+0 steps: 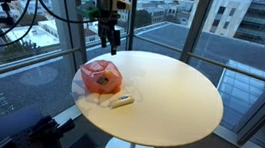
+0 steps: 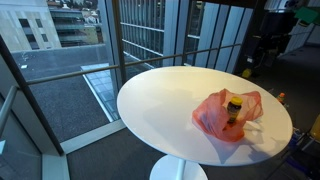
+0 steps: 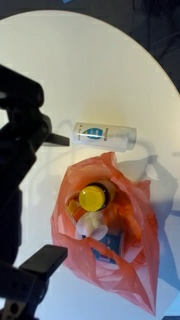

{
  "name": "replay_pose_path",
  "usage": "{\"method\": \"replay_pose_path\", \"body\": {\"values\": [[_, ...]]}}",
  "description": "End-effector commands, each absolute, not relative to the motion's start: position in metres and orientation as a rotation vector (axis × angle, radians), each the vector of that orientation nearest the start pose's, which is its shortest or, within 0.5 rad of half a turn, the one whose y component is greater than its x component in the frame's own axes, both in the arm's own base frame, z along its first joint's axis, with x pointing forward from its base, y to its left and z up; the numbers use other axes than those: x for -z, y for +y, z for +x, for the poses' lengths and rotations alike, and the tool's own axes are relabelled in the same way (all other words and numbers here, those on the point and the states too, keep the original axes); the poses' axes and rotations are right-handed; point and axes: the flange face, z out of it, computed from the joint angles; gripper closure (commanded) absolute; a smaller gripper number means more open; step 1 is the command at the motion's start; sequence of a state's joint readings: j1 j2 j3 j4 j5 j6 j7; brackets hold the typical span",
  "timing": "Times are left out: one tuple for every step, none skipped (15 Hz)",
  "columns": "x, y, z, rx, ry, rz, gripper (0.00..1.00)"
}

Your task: Put the white bottle into the carrier bag

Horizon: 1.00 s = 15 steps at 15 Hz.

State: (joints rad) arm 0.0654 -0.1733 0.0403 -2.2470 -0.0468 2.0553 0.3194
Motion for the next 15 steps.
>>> {"method": "replay_pose_path", "body": {"values": [[-0.462, 0.032, 0.452, -0.073, 0.251, -3.143, 0.0], [-0.47, 0.027, 0.445, -0.083, 0.267, -3.143, 0.0], [-0.476, 0.022, 0.438, -0.088, 0.286, -3.147, 0.0], [-0.485, 0.017, 0.431, -0.094, 0.306, -3.148, 0.0], [-0.493, 0.014, 0.424, -0.101, 0.314, -3.149, 0.0], [-0.502, 0.01, 0.418, -0.1, 0.325, -3.146, 0.0], [-0.509, 0.007, 0.412, -0.095, 0.335, -3.146, 0.0], [-0.516, 0.005, 0.407, -0.096, 0.339, -3.145, 0.0], [-0.521, 0.004, 0.403, -0.095, 0.346, -3.146, 0.0], [-0.524, 0.003, 0.4, -0.097, 0.352, -3.147, 0.0], [-0.526, 0.002, 0.398, -0.1, 0.356, -3.148, 0.0], [-0.526, 0.001, 0.396, -0.111, 0.353, -3.149, 0.0], [-0.525, 0.006, 0.404, -0.096, 0.376, -3.154, 0.0], [-0.525, 0.006, 0.403, -0.098, 0.377, -3.154, 0.0], [-0.525, 0.006, 0.402, -0.101, 0.377, -3.154, 0.0]]}}
